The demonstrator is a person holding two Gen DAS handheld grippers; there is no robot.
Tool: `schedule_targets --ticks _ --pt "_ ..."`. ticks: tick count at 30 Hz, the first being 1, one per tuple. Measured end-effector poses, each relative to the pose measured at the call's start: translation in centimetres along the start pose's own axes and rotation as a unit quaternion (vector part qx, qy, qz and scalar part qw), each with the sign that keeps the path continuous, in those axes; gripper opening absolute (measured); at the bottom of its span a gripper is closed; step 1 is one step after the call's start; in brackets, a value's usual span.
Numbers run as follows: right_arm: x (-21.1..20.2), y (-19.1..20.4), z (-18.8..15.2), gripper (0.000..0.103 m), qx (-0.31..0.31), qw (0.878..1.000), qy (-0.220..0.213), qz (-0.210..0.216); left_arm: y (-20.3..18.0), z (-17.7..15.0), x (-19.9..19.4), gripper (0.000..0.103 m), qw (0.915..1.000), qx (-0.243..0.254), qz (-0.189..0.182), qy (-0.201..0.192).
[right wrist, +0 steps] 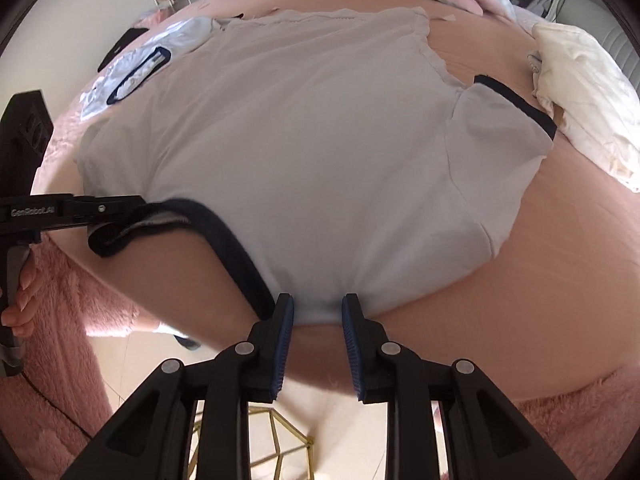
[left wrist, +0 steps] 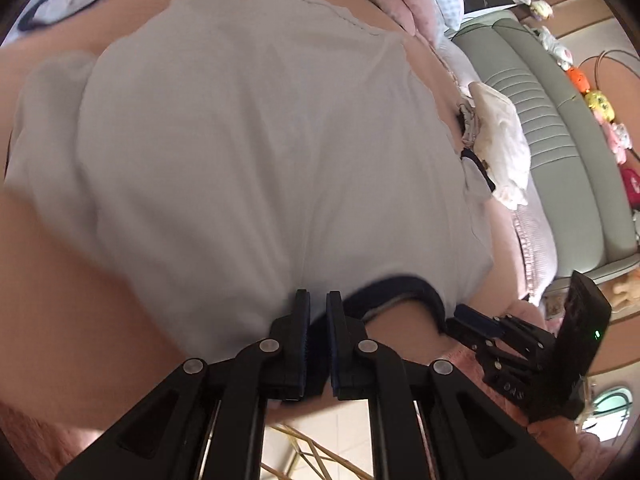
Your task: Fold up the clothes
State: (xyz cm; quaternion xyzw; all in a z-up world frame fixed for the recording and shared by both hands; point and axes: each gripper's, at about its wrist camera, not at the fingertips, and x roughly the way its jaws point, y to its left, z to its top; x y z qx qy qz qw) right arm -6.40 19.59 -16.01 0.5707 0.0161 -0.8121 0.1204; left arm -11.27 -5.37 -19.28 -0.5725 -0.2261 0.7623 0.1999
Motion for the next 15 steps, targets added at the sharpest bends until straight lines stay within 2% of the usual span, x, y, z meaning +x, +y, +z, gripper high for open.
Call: schedule_targets --ticks 3,6,9,11,13,15 --pt "-0.9 -1.8 0.0 0.025 0.039 0.999 -0.01 0.021 -0.3 -0.8 -1.2 0.007 0.9999 0.013 -0.002 -0.003" --pt "-2.1 -4.1 0.3 0.025 0.089 0.995 -0.034 0.041 -1.6 -1.0 -2.0 0.007 0.9987 0.043 0.003 -0.025" --pt "-3.6 -8.5 1.1 0.028 0.172 0.982 -0.075 0.024 -3.4 -0.2 -1.3 0.007 0.9964 0.074 -0.006 -0.042" --pt "-4.0 -12.0 1.5 0.039 0.223 0.971 -0.087 0.014 -3.8 -0.3 -1.0 0.007 0.9957 0.085 -0.004 -0.036" --pt "-4.1 -15.9 0.9 0.04 0.257 0.963 -0.086 0.016 -4.0 -0.6 -0.8 0.007 0.9949 0.097 0.0 -0.029" --pt "-2.5 -18.1 2.3 0.04 0.28 0.957 -0.076 0.03 -4.3 -1.0 -0.9 0.007 0.9943 0.104 -0.011 -0.022"
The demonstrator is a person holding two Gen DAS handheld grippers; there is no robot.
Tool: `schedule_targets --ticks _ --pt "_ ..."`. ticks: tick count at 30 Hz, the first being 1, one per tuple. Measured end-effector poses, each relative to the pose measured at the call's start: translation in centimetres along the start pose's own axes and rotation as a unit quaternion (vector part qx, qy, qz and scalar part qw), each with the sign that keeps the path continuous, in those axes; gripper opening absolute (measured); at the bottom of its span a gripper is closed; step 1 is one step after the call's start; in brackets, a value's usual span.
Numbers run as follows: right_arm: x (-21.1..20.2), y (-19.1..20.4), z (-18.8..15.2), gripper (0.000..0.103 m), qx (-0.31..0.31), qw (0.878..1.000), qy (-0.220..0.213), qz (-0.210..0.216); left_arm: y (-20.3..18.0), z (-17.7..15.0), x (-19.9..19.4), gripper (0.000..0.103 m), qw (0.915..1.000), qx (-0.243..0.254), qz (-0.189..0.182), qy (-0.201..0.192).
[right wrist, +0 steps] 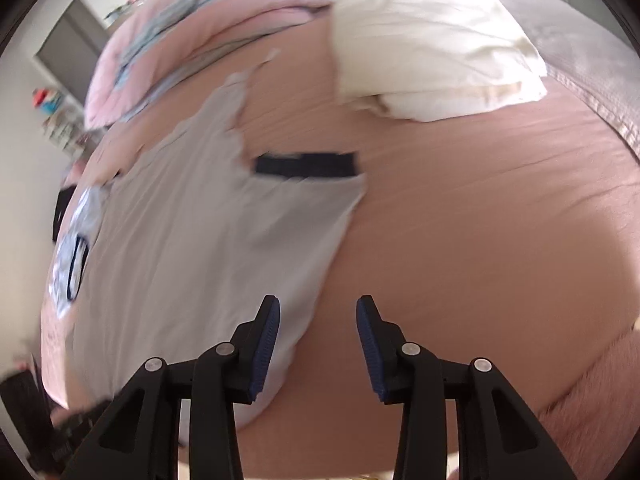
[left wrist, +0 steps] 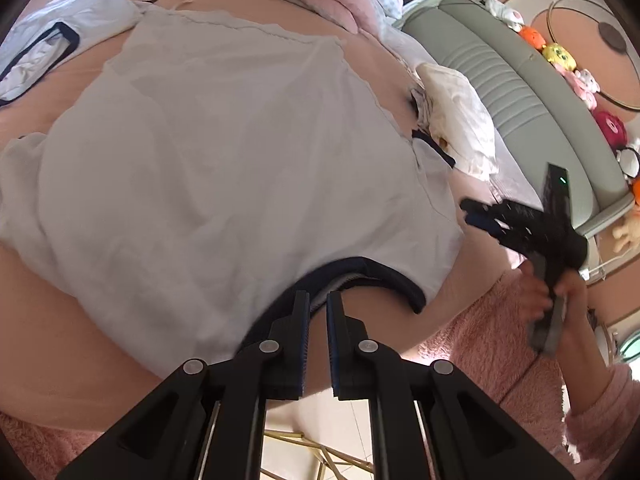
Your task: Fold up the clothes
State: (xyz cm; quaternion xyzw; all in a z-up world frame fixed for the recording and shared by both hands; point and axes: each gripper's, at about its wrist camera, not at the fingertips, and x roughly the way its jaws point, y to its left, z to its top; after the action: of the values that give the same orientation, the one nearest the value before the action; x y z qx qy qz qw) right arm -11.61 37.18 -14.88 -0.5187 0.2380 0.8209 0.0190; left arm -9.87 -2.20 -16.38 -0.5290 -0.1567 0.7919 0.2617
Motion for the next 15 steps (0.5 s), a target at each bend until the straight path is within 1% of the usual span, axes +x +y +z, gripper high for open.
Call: schedule_targets --ticks 2,4,5,7,8,10,11,13,14,15 --pt "1.3 -1.2 1.6 0.04 0.018 1.0 0.01 0.005 -0.8 -0.2 0.1 0.007 0.9999 0.011 -0.011 -0.001" --pt "2.0 -1.5 2.7 0.04 0.019 1.0 0.002 0.005 -1.4 0.0 0.2 0.007 0.9996 0.015 -0.023 -0.003" --pt "2.5 -1.5 3.1 0.043 0.018 1.0 -0.004 0.004 -1.7 0.3 0.3 0.007 0.9994 0.015 -0.031 -0.005" --pt "3.4 -1.3 3.9 0.048 0.002 1.0 -0.016 -0.006 -2.6 1.8 1.3 0.007 0.9988 0.016 -0.045 -0.006" --pt "4.0 -1.4 4.4 0.048 -0.011 1.0 -0.019 -0.014 -3.4 2.9 2.1 0.007 0.9987 0.022 -0.046 -0.005" --pt "4.6 -1.0 4.8 0.047 -0.072 0.996 -0.019 -0.056 -5.4 5.2 4.1 0.007 0.9982 0.044 -0.04 0.003" --pt "4.9 -0.5 4.9 0.046 -0.107 0.99 -0.02 -0.086 -6.6 6.4 5.2 0.007 0.9977 0.056 -0.038 0.006" --pt "5.1 0.2 4.7 0.046 -0.166 0.971 -0.028 -0.167 -8.7 9.1 8.0 0.007 0.9964 0.074 -0.039 0.011" --pt "5.1 -0.1 4.5 0.046 -0.179 0.965 -0.029 -0.191 -9.6 10.3 9.4 0.007 0.9961 0.077 -0.04 0.012" --pt "4.8 -0.7 4.6 0.046 -0.177 0.964 -0.025 -0.199 -10.4 11.6 10.9 0.007 0.9958 0.08 -0.042 0.014"
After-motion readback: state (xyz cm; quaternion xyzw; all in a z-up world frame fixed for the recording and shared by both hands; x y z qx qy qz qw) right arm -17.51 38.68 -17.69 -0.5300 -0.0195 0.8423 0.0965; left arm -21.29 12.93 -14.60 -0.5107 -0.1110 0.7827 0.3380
